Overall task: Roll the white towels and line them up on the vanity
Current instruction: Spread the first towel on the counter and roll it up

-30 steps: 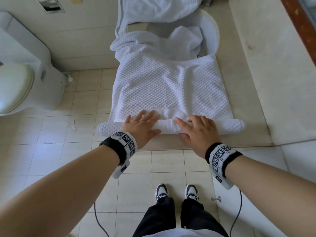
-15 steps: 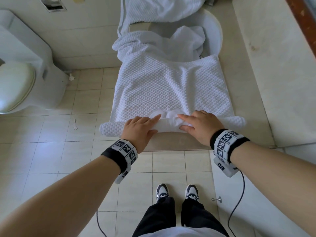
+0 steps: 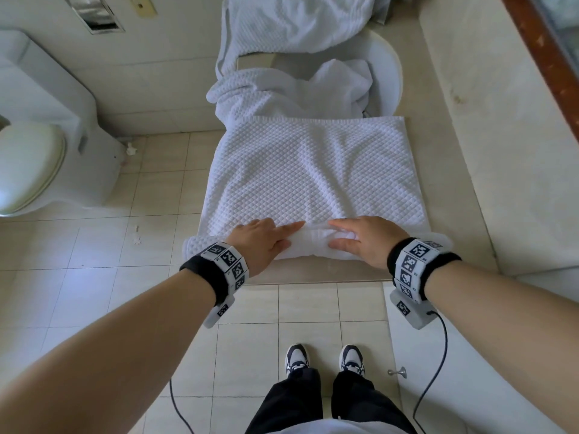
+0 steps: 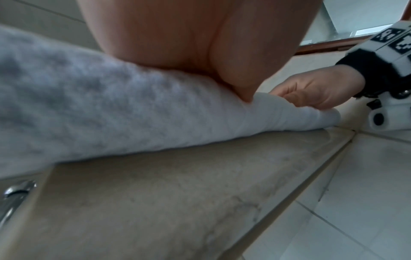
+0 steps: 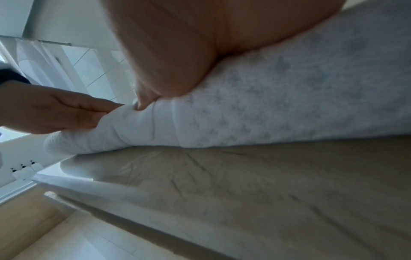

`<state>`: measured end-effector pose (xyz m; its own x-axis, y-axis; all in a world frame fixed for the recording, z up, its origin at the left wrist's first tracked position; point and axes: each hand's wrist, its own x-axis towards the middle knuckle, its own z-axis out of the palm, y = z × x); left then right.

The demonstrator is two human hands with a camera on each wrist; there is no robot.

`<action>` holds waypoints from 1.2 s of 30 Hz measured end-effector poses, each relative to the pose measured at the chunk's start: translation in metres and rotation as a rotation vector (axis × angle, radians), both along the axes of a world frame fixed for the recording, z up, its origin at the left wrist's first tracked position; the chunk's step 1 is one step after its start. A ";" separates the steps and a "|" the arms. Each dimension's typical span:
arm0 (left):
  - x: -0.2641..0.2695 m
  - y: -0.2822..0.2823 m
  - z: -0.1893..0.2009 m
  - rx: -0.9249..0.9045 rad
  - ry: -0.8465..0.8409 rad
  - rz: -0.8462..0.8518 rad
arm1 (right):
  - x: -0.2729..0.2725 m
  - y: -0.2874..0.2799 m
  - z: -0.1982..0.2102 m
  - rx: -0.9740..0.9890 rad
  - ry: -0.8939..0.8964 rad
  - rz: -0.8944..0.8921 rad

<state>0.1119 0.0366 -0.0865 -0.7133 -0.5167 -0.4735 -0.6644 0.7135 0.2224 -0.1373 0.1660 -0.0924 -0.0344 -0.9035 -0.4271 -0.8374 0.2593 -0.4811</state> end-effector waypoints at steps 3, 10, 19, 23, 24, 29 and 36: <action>0.000 0.000 -0.002 -0.098 0.010 -0.008 | 0.005 0.002 0.000 -0.153 0.200 0.021; -0.006 -0.007 -0.008 -0.150 0.024 0.031 | 0.032 0.028 -0.012 -0.470 0.362 0.036; -0.005 0.022 -0.006 -0.247 0.149 0.202 | 0.035 0.024 -0.022 -0.452 0.362 -0.018; 0.003 0.042 -0.006 -0.257 0.262 0.220 | 0.031 0.018 -0.018 -0.407 0.347 -0.015; 0.008 0.043 -0.008 -0.273 0.265 0.191 | 0.030 0.016 -0.016 -0.393 0.349 -0.011; 0.013 0.031 -0.020 -0.294 0.219 0.128 | 0.030 0.015 -0.013 -0.348 0.376 -0.010; 0.006 0.018 -0.019 -0.297 0.138 0.099 | 0.039 0.021 -0.010 -0.410 0.464 -0.072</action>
<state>0.1176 0.0541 -0.1059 -0.6998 -0.6873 -0.1943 -0.7117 0.6943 0.1072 -0.0987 0.1867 -0.1025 -0.1997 -0.9794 0.0283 -0.9705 0.1937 -0.1435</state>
